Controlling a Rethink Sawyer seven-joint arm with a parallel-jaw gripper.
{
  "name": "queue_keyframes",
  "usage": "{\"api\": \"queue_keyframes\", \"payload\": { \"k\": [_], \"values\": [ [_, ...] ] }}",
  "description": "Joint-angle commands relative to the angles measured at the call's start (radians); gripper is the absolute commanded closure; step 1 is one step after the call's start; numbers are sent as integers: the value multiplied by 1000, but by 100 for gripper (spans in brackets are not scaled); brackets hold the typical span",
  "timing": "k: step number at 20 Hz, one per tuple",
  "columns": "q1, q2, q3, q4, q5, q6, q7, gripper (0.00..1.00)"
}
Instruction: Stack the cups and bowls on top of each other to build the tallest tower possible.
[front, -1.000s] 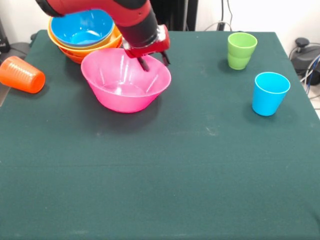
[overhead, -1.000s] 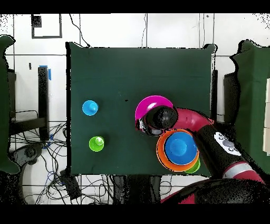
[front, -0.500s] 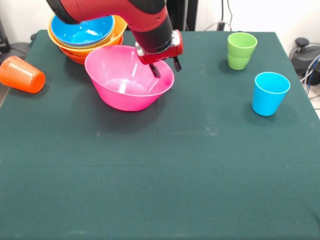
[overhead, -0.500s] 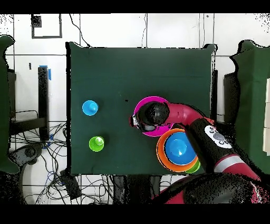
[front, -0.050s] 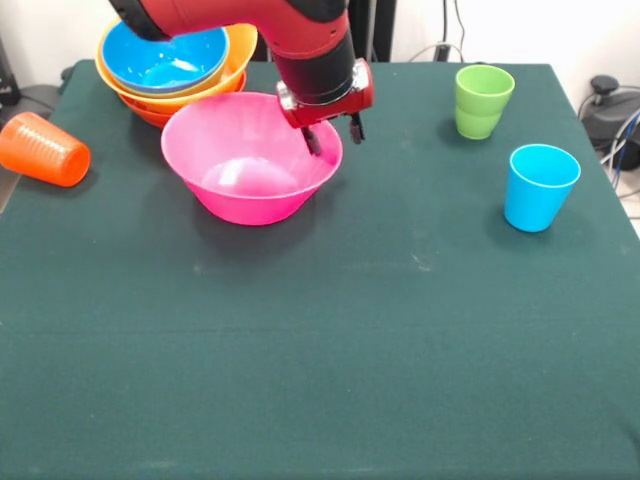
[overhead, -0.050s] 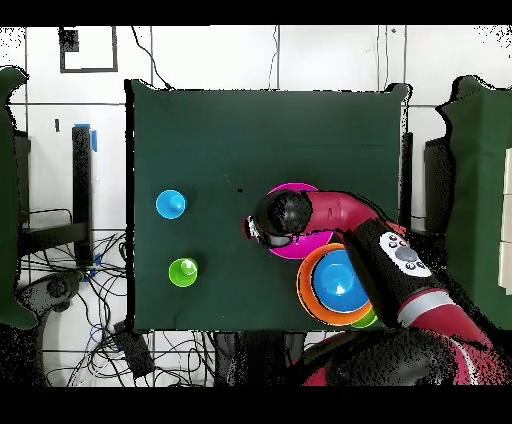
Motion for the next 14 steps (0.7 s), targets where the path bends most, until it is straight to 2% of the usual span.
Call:
{"api": "queue_keyframes", "payload": {
  "k": [1,2,7,9,14],
  "values": [
    [89,-34,-69,-85,-81,-47,66,0],
    [96,-36,-77,-86,-82,-48,72,100],
    [124,-46,-103,-94,-83,-51,86,100],
    [133,-61,-113,-74,-78,-99,117,100],
    [151,-61,-137,-68,-64,-116,127,100]
  ]
}}
